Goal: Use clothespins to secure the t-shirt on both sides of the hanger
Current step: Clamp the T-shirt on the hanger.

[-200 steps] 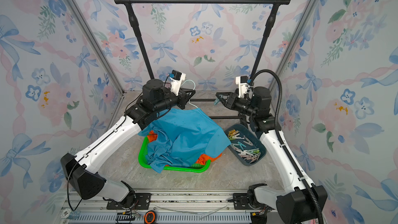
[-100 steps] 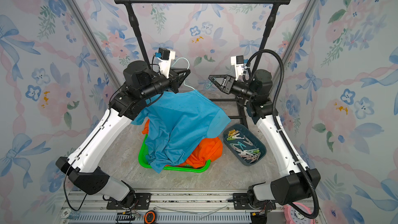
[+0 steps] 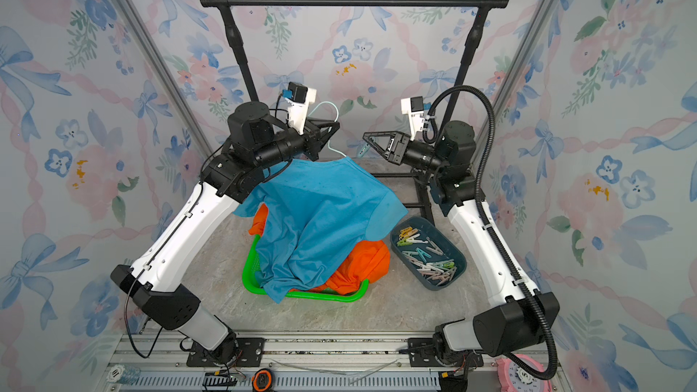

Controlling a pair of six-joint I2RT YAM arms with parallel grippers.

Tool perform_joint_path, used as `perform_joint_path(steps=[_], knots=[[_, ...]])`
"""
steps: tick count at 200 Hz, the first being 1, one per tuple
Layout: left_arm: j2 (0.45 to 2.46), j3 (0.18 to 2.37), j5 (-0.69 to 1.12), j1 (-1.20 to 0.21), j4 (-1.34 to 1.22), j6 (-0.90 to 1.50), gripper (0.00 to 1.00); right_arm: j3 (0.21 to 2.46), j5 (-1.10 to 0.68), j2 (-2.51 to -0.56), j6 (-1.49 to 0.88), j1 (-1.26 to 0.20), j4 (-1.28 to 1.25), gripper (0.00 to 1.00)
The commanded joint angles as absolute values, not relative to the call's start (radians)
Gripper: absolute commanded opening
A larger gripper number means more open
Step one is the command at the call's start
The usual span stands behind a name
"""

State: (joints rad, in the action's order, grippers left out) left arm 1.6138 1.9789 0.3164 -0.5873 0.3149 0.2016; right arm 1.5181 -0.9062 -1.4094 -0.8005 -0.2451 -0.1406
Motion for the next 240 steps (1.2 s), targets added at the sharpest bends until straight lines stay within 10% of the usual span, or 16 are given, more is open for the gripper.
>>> perform_joint_path(steps=[1,240], knots=[[1.624,2.031,0.34,-0.58,0.297,0.19,0.05,1.513,-0.929,-1.397,-0.798,-0.256,-0.187,0.2],[1.674,2.177,0.337,-0.539,0.31,0.221,0.03,1.303,-0.956,-1.3,-0.741,-0.273,-0.299,0.19]])
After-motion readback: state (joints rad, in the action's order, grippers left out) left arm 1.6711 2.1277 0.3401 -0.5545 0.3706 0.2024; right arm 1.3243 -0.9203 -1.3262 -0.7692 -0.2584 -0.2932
